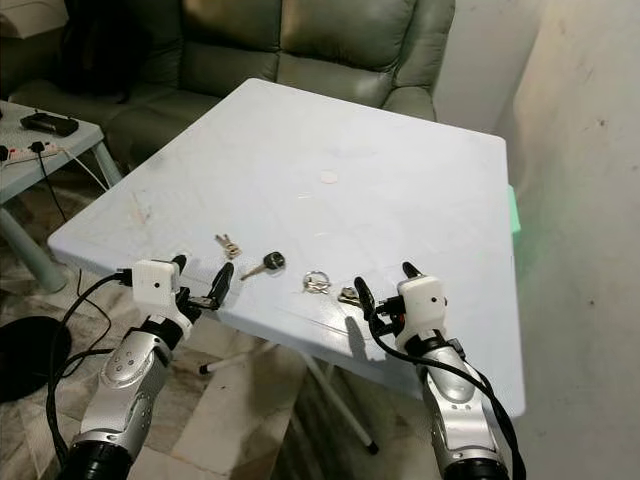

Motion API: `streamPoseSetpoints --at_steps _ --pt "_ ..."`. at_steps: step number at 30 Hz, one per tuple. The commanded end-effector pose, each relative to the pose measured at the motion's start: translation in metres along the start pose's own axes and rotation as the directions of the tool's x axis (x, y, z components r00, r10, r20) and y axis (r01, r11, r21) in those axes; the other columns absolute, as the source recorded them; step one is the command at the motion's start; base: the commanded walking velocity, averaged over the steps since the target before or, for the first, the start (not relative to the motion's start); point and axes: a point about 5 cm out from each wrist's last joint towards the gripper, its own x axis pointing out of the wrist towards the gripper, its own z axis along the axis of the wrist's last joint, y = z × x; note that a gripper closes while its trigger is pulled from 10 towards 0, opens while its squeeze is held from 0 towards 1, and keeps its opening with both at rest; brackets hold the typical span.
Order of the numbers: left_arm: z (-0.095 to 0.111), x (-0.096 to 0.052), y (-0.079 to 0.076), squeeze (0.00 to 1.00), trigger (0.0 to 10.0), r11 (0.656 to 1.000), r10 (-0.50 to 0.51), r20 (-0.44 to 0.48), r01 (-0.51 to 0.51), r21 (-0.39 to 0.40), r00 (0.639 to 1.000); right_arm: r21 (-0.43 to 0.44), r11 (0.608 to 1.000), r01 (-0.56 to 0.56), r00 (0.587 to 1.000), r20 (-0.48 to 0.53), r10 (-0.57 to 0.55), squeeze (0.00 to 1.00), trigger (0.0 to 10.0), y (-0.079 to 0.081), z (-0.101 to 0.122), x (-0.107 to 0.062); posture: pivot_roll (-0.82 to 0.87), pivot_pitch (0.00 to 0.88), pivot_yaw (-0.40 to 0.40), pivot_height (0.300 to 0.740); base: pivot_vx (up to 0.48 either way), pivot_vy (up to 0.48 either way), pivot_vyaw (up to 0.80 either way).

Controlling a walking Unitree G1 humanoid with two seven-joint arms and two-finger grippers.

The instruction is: Hang keys on a hook

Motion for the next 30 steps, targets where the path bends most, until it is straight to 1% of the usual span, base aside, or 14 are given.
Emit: streamPoseSetpoints --at_steps 1,30 --pt "0.0047 0.0018 0.0011 0.0 10.0 1.0 0.001 0.014 -0.002 0.007 1.0 0.0 1.0 0.0 1.0 0.005 0.0 0.0 10.0 -0.0009 0.0017 -0.0004 -0.02 0.053 -0.043 0.74 0.0 0.439 0.0" --pt "0.0031 0.0018 0.0003 0.0 10.0 1.0 0.008 0.014 -0.008 -0.002 1.0 -0.007 1.0 -0.024 1.0 -0.004 0.024 0.0 10.0 0.0 0.0005 -0.0035 -0.02 0.027 -0.061 0.74 0.0 0.451 0.0"
